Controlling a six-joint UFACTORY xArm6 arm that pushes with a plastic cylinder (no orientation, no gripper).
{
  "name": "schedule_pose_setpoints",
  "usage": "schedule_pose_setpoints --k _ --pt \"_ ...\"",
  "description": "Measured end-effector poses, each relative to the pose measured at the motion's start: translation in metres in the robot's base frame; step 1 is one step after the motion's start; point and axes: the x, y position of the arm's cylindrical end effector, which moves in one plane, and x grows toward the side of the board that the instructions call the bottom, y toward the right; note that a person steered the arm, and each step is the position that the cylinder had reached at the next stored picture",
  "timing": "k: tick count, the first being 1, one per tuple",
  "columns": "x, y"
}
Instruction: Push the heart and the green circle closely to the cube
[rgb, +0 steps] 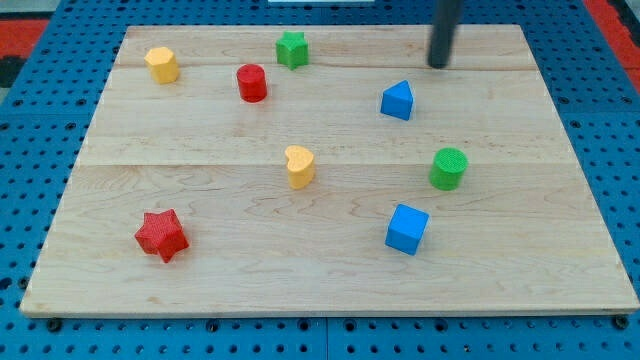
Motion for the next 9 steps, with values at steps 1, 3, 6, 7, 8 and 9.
schedule_pose_setpoints --k 1,3,6,7,8,9 --pt "0.048 0.069" --pt "0.156 0.023" --pt "0.141 -0.103" --pt "0.140 -0.161" --pt "0.154 -0.182" --pt "0.210 -0.193"
